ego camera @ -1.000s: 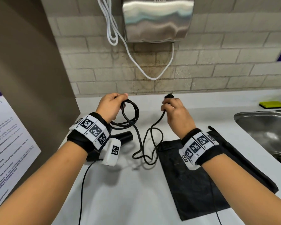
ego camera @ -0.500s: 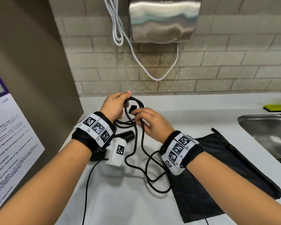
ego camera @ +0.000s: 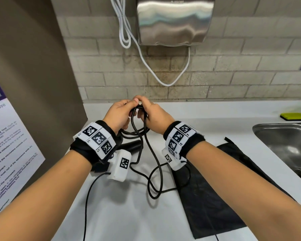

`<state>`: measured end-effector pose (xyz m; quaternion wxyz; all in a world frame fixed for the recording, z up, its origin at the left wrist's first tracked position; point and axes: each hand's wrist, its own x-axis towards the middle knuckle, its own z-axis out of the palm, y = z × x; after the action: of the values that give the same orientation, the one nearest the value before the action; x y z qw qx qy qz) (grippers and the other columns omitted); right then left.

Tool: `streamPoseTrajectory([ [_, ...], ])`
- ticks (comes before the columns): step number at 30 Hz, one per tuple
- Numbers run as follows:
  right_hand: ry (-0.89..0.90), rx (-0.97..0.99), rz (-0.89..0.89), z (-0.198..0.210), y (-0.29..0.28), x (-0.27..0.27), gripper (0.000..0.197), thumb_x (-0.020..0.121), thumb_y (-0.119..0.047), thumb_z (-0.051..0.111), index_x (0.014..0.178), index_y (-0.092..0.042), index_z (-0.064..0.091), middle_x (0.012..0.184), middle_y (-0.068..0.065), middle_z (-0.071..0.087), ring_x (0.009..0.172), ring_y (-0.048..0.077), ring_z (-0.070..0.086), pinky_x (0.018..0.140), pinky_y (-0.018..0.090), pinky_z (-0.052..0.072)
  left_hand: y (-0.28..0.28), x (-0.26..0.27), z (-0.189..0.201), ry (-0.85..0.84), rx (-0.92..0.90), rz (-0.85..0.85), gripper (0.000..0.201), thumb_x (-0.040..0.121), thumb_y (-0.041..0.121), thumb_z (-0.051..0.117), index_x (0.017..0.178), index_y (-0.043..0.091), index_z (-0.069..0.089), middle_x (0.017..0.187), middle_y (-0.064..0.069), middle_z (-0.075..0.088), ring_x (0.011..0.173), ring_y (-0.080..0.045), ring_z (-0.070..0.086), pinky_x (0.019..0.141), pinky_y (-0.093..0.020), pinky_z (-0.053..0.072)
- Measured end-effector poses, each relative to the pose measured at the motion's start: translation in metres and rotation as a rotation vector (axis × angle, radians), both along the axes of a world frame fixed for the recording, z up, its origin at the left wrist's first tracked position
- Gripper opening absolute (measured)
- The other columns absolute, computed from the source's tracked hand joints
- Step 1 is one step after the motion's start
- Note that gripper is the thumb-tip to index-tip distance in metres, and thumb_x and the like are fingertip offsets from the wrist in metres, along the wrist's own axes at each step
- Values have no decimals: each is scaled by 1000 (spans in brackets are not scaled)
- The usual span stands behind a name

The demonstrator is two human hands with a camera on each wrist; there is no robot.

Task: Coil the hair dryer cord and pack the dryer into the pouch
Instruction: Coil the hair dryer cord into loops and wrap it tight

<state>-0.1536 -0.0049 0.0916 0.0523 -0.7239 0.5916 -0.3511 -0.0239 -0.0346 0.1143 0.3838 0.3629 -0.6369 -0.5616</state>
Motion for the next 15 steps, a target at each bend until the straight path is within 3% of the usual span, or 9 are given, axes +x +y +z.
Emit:
streamPoseTrajectory([
  [3, 111, 28, 29, 3, 2, -11, 46, 85, -4, 47, 130, -8, 39, 95, 17, 62, 86, 27, 57, 74, 33, 46, -2, 3, 2, 21, 19, 10, 21, 95, 28, 47, 84, 12, 54, 63, -3, 43, 26, -2, 21, 34, -10, 14],
  [5, 193, 25, 41, 0, 4, -25, 43, 83, -27, 55, 120, -7, 46, 93, 14, 61, 82, 27, 55, 73, 34, 46, -1, 3, 2, 25, 32, 3, 21, 95, 28, 48, 84, 12, 53, 63, -3, 45, 26, -2, 22, 34, -10, 16],
  [7, 262, -12, 54, -6, 6, -38, 54, 76, -50, 48, 109, -7, 50, 84, 6, 56, 77, 22, 49, 71, 31, 41, 1, 1, -2, 18, 31, -30, 21, 95, 28, 47, 83, 11, 51, 63, -3, 45, 26, -2, 22, 34, -10, 17],
  [10, 298, -87, 55, -14, 6, -49, 58, 70, -55, 41, 100, -7, 52, 79, -3, 47, 75, 16, 41, 74, 27, 31, 4, -5, -6, 17, 17, -56, 20, 96, 27, 47, 87, 8, 51, 61, -3, 45, 27, -4, 22, 34, -10, 17],
  [15, 209, 23, 20, -11, 10, -48, 61, 62, -59, 39, 90, -9, 58, 78, -2, 53, 73, 17, 48, 67, 29, 36, 1, -7, -5, 21, 15, -43, 20, 95, 28, 47, 95, 9, 53, 62, -3, 46, 27, -2, 23, 32, -10, 18],
])
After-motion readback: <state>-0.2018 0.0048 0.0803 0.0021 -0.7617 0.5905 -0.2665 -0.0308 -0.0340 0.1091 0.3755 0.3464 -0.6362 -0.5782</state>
